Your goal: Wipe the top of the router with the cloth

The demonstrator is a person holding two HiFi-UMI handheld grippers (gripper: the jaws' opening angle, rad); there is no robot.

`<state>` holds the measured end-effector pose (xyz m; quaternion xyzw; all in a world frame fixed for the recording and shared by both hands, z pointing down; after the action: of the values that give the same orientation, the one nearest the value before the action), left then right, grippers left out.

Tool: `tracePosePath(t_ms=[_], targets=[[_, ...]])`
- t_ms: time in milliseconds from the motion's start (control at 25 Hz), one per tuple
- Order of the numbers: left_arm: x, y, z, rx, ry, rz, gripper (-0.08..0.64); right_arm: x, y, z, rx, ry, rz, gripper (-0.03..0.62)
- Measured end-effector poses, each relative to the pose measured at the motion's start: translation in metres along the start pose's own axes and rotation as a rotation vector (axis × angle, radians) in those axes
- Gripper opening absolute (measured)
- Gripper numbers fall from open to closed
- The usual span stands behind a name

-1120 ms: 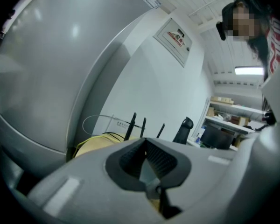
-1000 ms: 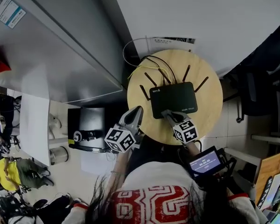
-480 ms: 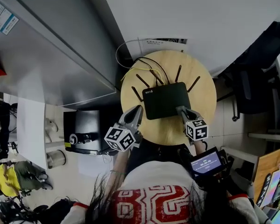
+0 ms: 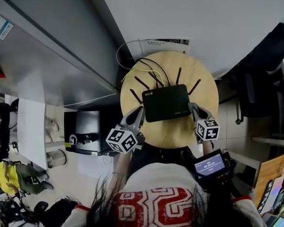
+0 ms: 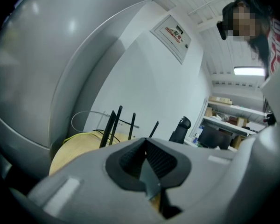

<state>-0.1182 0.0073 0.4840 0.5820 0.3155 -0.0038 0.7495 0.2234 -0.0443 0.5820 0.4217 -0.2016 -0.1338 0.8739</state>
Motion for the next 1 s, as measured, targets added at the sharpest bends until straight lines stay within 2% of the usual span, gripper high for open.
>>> tracePosePath(t_ms=[240, 440, 640, 800, 1000], targets=[[0.005, 0.003, -0.002, 0.01, -0.037, 0.001, -0.005, 0.033, -0.012, 0.023, -0.039, 0.009, -0.054, 0.043], [0.003, 0.002, -0.015, 0.034, -0.118, 0.001, -0.005, 0.04, -0.018, 0.05, -0.088, -0.052, -0.149, 0.043], [0.003, 0.003, -0.026, 0.053, -0.172, -0.005, -0.005, 0.043, -0.02, 0.06, -0.092, -0.096, -0.149, 0.043], [0.005, 0.006, -0.027, 0.053, -0.173, -0.007, -0.005, 0.04, -0.013, 0.056, -0.087, -0.129, -0.129, 0.043], [0.009, 0.007, -0.018, 0.041, -0.131, -0.001, -0.005, 0.027, 0.003, 0.043, -0.084, -0.158, -0.107, 0.043]])
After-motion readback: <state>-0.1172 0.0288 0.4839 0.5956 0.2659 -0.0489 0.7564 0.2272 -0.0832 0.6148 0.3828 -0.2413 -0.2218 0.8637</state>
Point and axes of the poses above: the fingertips, and each gripper's own axes: z forward along the fingers, x to its right, y out of its underside, the point moved 10 cm from there along -z, backward along the fingers, and after that the axes turned 3 degrees about x, right-handed, at the moved point
